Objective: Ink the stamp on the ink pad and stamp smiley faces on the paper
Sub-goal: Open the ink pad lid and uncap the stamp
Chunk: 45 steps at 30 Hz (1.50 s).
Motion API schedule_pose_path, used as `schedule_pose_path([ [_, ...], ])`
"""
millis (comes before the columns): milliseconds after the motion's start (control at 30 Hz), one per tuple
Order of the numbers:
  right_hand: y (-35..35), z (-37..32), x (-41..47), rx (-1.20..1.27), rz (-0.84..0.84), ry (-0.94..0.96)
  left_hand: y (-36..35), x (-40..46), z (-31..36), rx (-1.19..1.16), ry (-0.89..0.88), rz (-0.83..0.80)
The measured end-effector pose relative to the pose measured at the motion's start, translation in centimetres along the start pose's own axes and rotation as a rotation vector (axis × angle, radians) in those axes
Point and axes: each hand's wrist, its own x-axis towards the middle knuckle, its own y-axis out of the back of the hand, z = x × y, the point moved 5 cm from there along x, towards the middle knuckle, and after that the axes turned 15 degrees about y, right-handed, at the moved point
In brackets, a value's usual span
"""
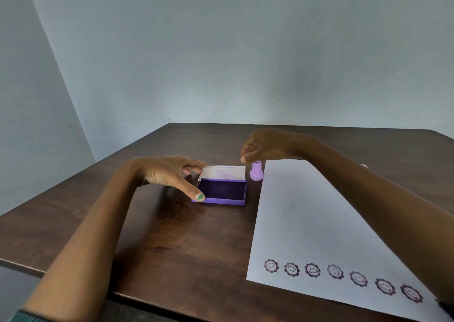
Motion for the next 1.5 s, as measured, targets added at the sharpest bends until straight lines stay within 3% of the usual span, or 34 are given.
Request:
schedule_pose_path([
  [367,-0.9,1.3,0.1,0.034,-0.128,-0.071,0.1,0.5,0.1,-0.029,0.04,0.071],
  [500,0.4,1.4,-0.1,0.128,-0.026,-0.014,0.2,0.8,1.0,-0.111,-0.022,0.251],
  [700,2.7,2.6,-1.0,0.699,0.215,0.057,0.3,-0.2,4.6,-0.399,-0.279,0.536],
  [833,2.6,3.0,-1.7,1.048,0.227,0.108,0.0,-1.3,6.4,-0.499,-0.413,0.679],
  [933,2.1,3.1,-2.0,1.173,0.202,0.138,-0.5,-2.0,7.2,-0.554,-0.49,0.718],
  [1267,1.7,2.3,-2.0,1.189,0.152,0.163,-1.1,-3.0,8.1,-0.438,-0.59,0.91],
  [1500,2.0,2.3,-1.4,1.187,0.219,0.172,-0.7,-3.5,7.8,-0.475,-0.586,1.03],
])
